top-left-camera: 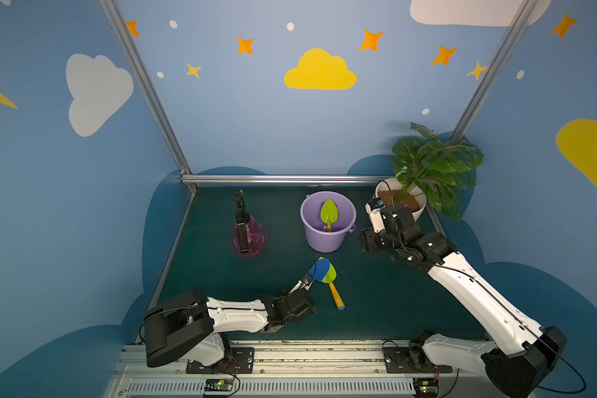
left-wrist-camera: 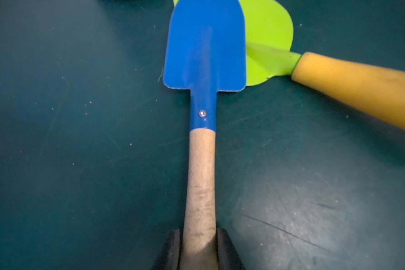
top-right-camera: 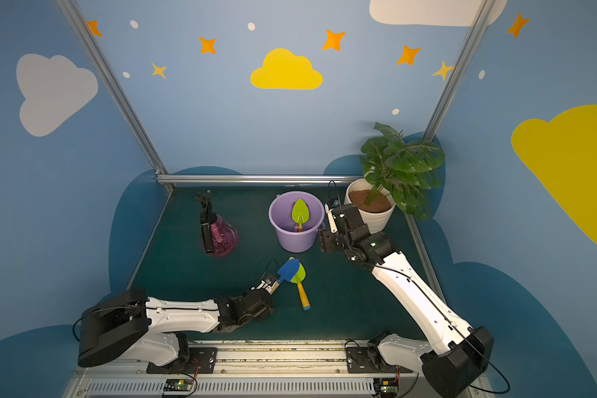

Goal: Organize the gardening tools
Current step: Pick up the gardening tool from the center of the board.

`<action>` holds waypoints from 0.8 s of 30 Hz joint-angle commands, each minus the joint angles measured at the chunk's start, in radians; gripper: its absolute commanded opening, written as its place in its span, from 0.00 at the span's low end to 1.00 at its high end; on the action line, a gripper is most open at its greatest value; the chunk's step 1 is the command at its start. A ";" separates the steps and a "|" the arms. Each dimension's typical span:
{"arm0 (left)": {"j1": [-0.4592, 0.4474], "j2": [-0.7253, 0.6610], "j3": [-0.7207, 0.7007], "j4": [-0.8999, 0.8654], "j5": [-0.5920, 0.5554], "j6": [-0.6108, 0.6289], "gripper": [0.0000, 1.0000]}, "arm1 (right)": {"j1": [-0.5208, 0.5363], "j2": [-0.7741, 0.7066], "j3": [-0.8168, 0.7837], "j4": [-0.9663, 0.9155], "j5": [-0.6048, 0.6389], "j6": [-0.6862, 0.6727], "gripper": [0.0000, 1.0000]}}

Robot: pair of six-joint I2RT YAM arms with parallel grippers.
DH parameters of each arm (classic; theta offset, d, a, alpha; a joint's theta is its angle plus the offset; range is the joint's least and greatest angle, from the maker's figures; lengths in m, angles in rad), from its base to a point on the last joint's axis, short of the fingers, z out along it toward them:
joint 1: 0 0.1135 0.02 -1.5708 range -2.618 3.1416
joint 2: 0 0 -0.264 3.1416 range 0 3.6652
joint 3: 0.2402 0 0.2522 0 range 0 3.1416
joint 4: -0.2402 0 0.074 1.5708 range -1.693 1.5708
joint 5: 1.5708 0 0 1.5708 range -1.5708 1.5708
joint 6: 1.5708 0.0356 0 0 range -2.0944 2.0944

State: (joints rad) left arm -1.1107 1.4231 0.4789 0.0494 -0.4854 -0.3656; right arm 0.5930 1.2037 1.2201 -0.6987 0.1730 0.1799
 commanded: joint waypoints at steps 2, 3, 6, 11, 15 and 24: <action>0.005 -0.008 0.008 -0.005 0.004 -0.001 0.11 | 0.005 -0.012 -0.014 0.025 -0.008 0.013 0.72; 0.005 -0.014 0.004 -0.005 0.002 -0.002 0.10 | 0.005 -0.013 -0.016 0.025 -0.014 0.014 0.72; 0.005 -0.032 -0.003 -0.004 0.004 0.004 0.05 | 0.004 -0.018 -0.026 0.028 -0.033 0.020 0.72; 0.004 -0.101 -0.035 0.017 0.025 0.025 0.03 | 0.005 -0.030 -0.041 0.030 -0.078 0.030 0.73; 0.004 -0.182 -0.073 0.045 0.035 0.037 0.03 | 0.004 -0.040 -0.054 0.031 -0.144 0.041 0.74; 0.004 -0.461 -0.189 0.095 0.024 0.050 0.03 | 0.003 -0.047 -0.101 0.070 -0.279 0.093 0.75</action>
State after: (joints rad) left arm -1.1107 1.0290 0.3099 0.0986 -0.4519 -0.3325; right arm 0.5930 1.1713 1.1370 -0.6628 -0.0326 0.2409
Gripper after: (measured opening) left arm 0.251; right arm 0.745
